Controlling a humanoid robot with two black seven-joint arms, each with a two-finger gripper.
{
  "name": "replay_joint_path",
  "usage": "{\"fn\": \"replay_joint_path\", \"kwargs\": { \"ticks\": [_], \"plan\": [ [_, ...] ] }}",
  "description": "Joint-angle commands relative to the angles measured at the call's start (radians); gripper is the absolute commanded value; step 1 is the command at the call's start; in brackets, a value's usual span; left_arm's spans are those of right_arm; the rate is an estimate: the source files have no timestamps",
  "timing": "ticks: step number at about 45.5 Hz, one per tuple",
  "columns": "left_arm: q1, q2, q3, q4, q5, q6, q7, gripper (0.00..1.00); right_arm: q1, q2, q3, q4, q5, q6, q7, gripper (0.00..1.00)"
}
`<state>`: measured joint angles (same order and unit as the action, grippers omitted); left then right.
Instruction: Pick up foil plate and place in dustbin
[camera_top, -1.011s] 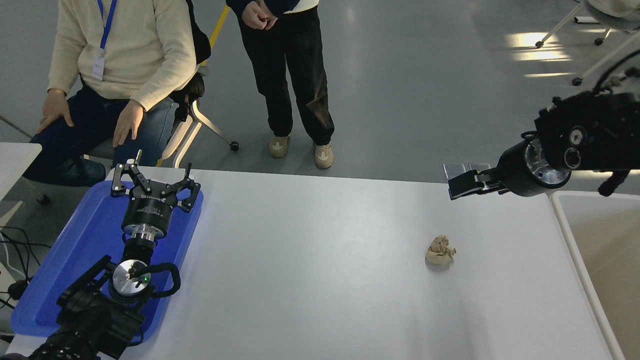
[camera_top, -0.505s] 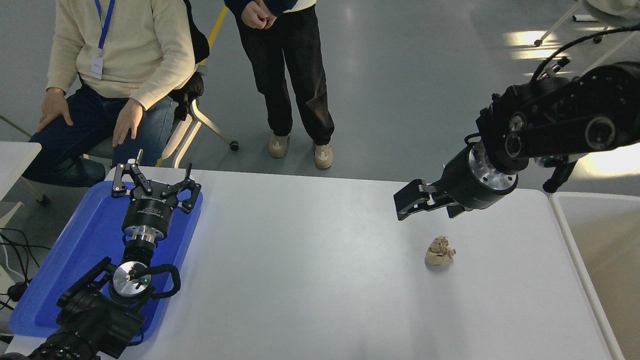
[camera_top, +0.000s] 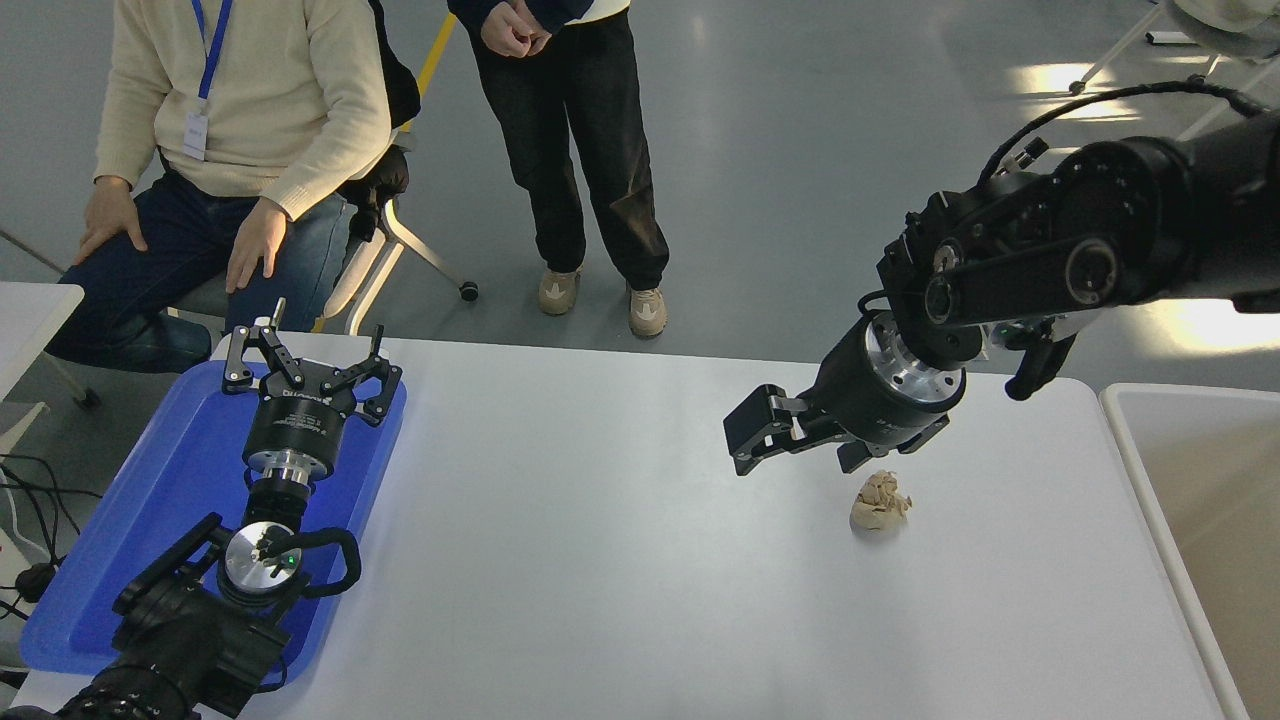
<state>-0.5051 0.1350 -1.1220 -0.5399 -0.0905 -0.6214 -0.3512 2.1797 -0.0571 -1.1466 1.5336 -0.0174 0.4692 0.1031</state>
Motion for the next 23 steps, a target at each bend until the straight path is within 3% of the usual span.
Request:
{"fn": "replay_joint_path", "kwargs": {
  "ticks": [1, 23],
  "plan": [
    [0.0, 0.0, -0.001, 0.0, 0.0, 0.0, 0.0, 1.0, -0.003, 0.01, -0.045, -0.012, -0.082, -0.011, 0.0, 1.0],
    [0.0, 0.0, 0.001, 0.0, 0.0, 0.002, 0.0, 1.0, 0.035, -0.055, -0.093, -0.003, -0.122, 0.02, 0.001, 1.0]
  ]
}}
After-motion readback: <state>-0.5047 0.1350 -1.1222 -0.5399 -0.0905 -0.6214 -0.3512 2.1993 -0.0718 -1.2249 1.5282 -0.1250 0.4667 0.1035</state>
